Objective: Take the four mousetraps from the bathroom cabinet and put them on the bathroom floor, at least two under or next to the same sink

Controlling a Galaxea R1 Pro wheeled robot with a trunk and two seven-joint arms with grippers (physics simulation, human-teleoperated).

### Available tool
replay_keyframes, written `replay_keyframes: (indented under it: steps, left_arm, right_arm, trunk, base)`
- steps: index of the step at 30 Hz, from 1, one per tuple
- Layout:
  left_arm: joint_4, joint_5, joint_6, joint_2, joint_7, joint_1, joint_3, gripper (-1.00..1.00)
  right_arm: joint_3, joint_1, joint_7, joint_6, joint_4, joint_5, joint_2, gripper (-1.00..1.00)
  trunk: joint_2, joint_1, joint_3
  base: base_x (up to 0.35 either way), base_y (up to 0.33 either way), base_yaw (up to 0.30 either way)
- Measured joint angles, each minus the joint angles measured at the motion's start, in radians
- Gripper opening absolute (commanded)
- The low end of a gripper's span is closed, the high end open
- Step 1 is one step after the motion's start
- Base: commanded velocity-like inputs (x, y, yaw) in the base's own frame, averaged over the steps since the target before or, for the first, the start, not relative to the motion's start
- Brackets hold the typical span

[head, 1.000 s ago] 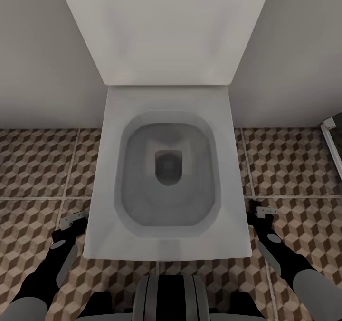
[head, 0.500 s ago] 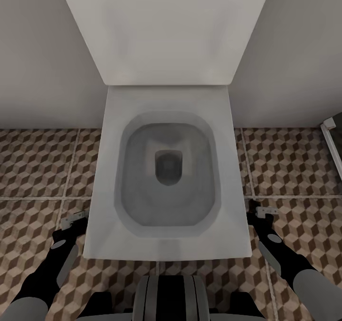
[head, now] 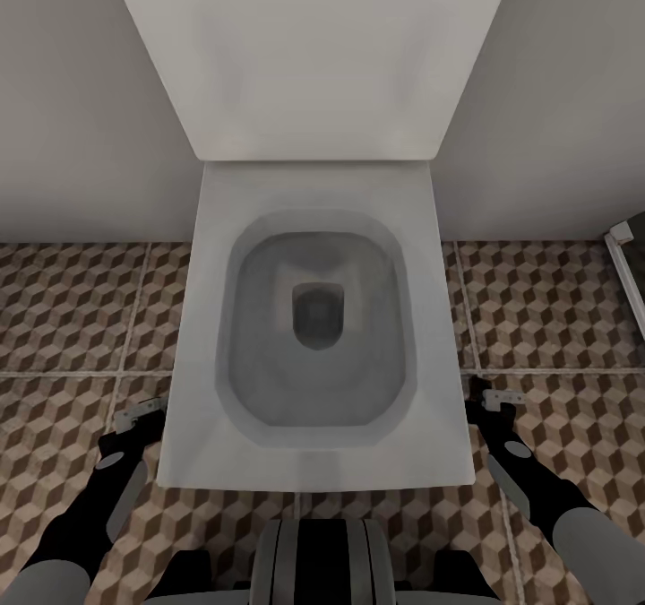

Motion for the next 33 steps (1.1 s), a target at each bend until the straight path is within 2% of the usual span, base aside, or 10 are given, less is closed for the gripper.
replay_keyframes:
  steps: [1,2,33]
  left_arm:
    - [0.000,0.000,0.000,-0.001,0.000,0.000,0.000,-1.00]
    - [0.000,0.000,0.000,-0.002,0.000,0.000,0.000,1.00]
    - [0.000,0.000,-0.006,-0.006,0.003,0.000,-0.002,1.00]
  right_arm:
    - [0.000,0.000,0.000,0.000,0.000,0.000,0.000,1.00]
    - [0.000,0.000,0.000,0.000,0.000,0.000,0.000,1.00]
    - [0.000,0.000,-0.001,0.000,0.000,0.000,0.000,1.00]
  trunk:
    - [0.000,0.000,0.000]
    - [0.000,0.000,0.000]
    - [0.000,0.000,0.000]
  base:
    - [0.000,0.000,0.000]
    - [0.000,0.000,0.000]
    - [0.000,0.000,0.000]
